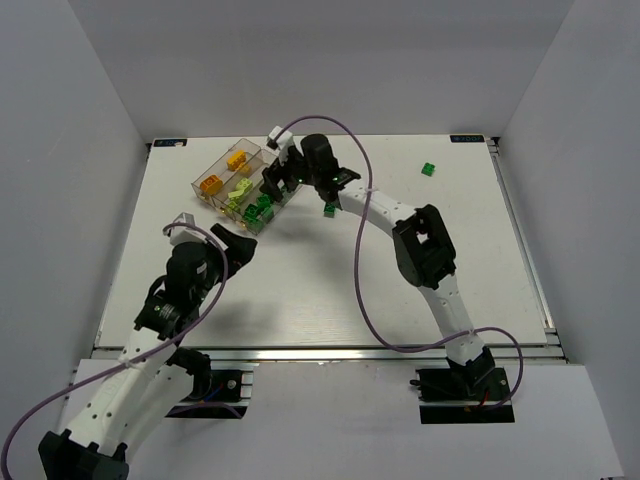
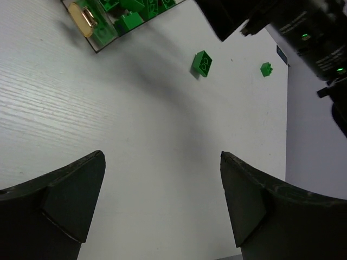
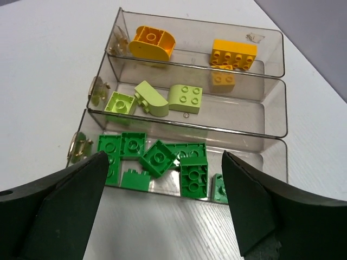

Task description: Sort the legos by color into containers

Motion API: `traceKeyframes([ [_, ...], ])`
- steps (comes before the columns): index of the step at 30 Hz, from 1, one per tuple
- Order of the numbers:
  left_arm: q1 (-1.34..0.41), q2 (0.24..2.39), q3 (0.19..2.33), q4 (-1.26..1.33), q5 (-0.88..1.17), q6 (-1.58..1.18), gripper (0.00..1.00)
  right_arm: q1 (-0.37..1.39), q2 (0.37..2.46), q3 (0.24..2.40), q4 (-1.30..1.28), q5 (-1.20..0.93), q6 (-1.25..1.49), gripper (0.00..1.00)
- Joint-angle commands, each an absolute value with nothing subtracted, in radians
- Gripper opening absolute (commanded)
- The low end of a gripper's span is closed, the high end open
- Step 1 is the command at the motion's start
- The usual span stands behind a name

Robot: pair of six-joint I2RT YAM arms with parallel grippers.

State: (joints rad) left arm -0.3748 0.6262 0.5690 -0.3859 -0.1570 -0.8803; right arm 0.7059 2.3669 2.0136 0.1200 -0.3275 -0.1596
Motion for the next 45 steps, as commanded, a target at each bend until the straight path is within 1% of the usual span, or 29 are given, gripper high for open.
traceKeyframes([
  [1,-0.371,0.702,0.569,-0.304,-0.057,-0.868,0.95,0.654,2.209,2.022,0.082,-0.434,-0.196,0.89],
  [2,-0.371,0.724,0.569,-0.266,-0.039,-0.865,0.92,0.641,2.191,2.016,0.027,-0.516,-0.205,0.89],
  [3,-0.371,0.745,0.571,-0.241,-0.003,-0.862,0.86,0.608,2.145,1.993,0.002,-0.575,-0.219,0.89],
  [4,-0.373,0.791,0.580,-0.204,0.014,-0.861,0.85,0.586,2.119,1.974,-0.038,-0.639,-0.227,0.89],
  [5,-0.374,0.817,0.587,-0.190,0.049,-0.858,0.83,0.543,2.056,1.915,-0.076,-0.752,-0.230,0.89],
  [6,-0.379,0.843,0.598,-0.178,0.054,-0.851,0.83,0.523,2.024,1.914,-0.084,-0.796,-0.230,0.85],
  [8,-0.394,0.931,0.652,-0.163,0.051,-0.821,0.83,0.483,1.956,1.809,-0.110,-0.863,-0.238,0.73],
  [10,-0.428,0.998,0.701,-0.164,0.034,-0.796,0.84,0.433,1.866,1.723,-0.184,-0.870,-0.276,0.35],
  [11,-0.442,1.076,0.762,-0.176,0.026,-0.770,0.84,0.420,1.812,1.700,-0.221,-0.847,-0.296,0.00],
  [13,-0.489,1.162,0.839,-0.210,-0.023,-0.749,0.86,0.388,1.757,1.655,-0.320,-0.813,-0.334,0.00],
  [14,-0.509,1.207,0.880,-0.245,-0.038,-0.720,0.91,0.379,1.729,1.593,-0.337,-0.789,-0.354,0.00],
  [15,-0.549,1.289,0.961,-0.262,-0.055,-0.706,0.94,0.358,1.670,1.557,-0.345,-0.778,-0.353,0.01],
  [16,-0.564,1.330,1.003,-0.294,-0.080,-0.690,0.96,0.347,1.640,1.522,-0.354,-0.773,-0.350,0.11],
  [17,-0.577,1.369,1.043,-0.310,-0.087,-0.668,0.97,0.335,1.591,1.488,-0.357,-0.766,-0.335,0.18],
  [18,-0.597,1.446,1.121,-0.327,-0.098,-0.655,0.98,0.306,1.569,1.426,-0.360,-0.759,-0.322,0.30],
  [19,-0.604,1.486,1.159,-0.360,-0.127,-0.629,0.98,0.287,1.550,1.425,-0.367,-0.765,-0.322,0.38],
  [20,-0.610,1.523,1.198,-0.377,-0.143,-0.614,0.98,0.269,1.531,1.346,-0.370,-0.772,-0.287,0.45],
  [21,-0.620,1.595,1.234,-0.391,-0.156,-0.600,0.98,0.232,1.498,1.321,-0.373,-0.779,-0.282,0.61],
  [23,-0.629,1.663,1.333,-0.414,-0.201,-0.556,0.98,0.197,1.468,1.281,-0.386,-0.811,-0.290,0.69],
  [24,-0.638,1.692,1.362,-0.417,-0.215,-0.540,0.98,0.172,1.438,1.244,-0.393,-0.816,-0.308,0.70],
  [26,-0.649,1.773,1.446,-0.408,-0.250,-0.497,0.98,0.155,1.405,1.206,-0.396,-0.818,-0.317,0.68],
  [28,-0.661,1.843,1.497,-0.400,-0.311,-0.471,0.98,0.138,1.356,1.152,-0.390,-0.819,-0.330,0.62],
  [29,-0.664,1.864,1.538,-0.394,-0.343,-0.447,0.98,0.130,1.333,1.138,-0.388,-0.822,-0.334,0.54],
  [30,-0.666,1.882,1.554,-0.387,-0.356,-0.436,0.97,0.127,1.325,1.128,-0.391,-0.825,-0.340,0.49],
  [32,-0.666,1.929,1.580,-0.353,-0.374,-0.402,0.95,0.118,1.310,1.112,-0.396,-0.836,-0.348,0.35],
  [33,-0.666,1.943,1.586,-0.335,-0.374,-0.388,0.93,0.109,1.309,1.108,-0.400,-0.841,-0.350,0.22],
  [35,-0.666,1.991,1.612,-0.296,-0.373,-0.373,0.90,0.101,1.304,1.100,-0.402,-0.850,-0.348,0.13],
  [37,-0.666,2.025,1.637,-0.275,-0.351,-0.361,0.85,0.097,1.304,1.094,-0.399,-0.854,-0.342,0.11],
  [45,-0.666,2.184,1.759,-0.273,-0.331,-0.325,0.84,0.084,1.298,1.071,-0.387,-0.853,-0.336,0.12],
])
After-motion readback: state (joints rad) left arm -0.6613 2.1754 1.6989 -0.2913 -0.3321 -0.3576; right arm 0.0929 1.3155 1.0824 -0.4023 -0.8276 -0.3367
